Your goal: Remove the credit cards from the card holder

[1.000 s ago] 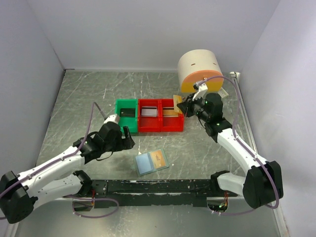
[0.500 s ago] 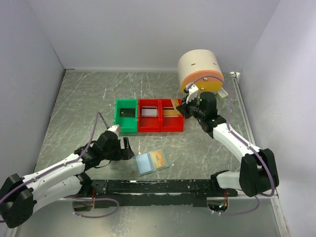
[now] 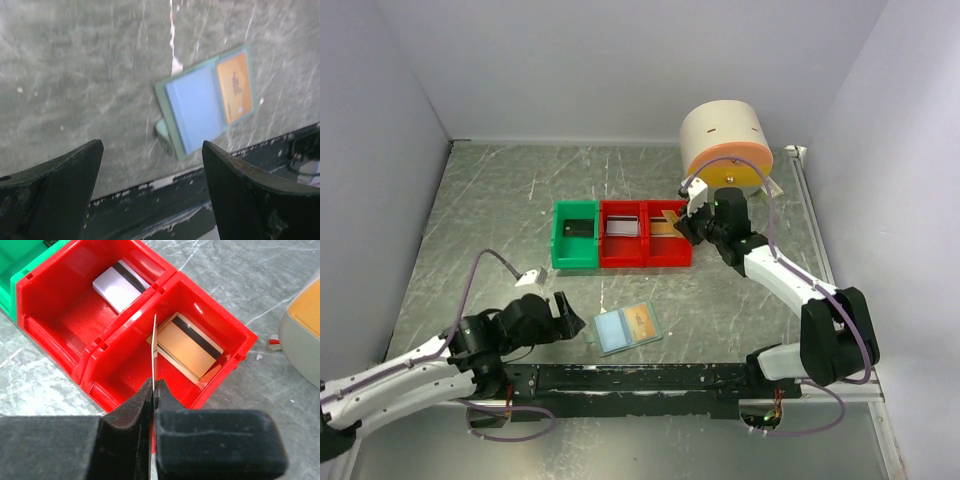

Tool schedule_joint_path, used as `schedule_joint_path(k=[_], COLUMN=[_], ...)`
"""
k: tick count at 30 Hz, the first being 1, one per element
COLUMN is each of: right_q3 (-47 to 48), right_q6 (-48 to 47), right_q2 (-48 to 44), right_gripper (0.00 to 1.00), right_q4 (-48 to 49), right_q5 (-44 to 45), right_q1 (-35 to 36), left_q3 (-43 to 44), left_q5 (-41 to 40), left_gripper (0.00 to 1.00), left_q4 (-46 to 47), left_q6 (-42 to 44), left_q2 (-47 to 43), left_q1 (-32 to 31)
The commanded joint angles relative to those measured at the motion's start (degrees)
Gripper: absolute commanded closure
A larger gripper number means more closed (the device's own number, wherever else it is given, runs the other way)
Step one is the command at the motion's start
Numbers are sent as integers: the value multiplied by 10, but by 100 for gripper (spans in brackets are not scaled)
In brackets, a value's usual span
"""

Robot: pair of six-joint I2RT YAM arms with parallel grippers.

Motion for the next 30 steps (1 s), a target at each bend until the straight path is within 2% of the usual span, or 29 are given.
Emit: schedule_joint_path(k=[1, 4, 10, 16, 21, 26, 30], right_q3=[20, 15, 24, 27, 19, 27, 42], right_q6=[-8, -7, -24, -28, -22, -59, -121], right_q2=[6, 8, 25, 28, 25, 49, 82], right_gripper=[100, 100, 100, 100, 100, 100, 100], right_q4=[0, 8, 1, 1, 7, -4, -10], right_q5=[1, 2, 25, 26, 19, 21, 21], right_q1=[11, 16, 20, 20, 21, 21, 27], left_q3=[32, 47, 118, 130, 115, 131, 129], left_q5=[-112, -141, -194, -213, -220, -215, -192], left_gripper=[9, 9, 5, 3, 3, 3, 3], left_q4=[-129, -144, -130, -90, -85, -115, -95], left_q6=[-114, -120, -24, 46, 41, 19, 40], left_q2=[14, 51, 110, 86, 55, 103, 125], left_q1=[-102, -141, -146, -146, -146, -146, -145])
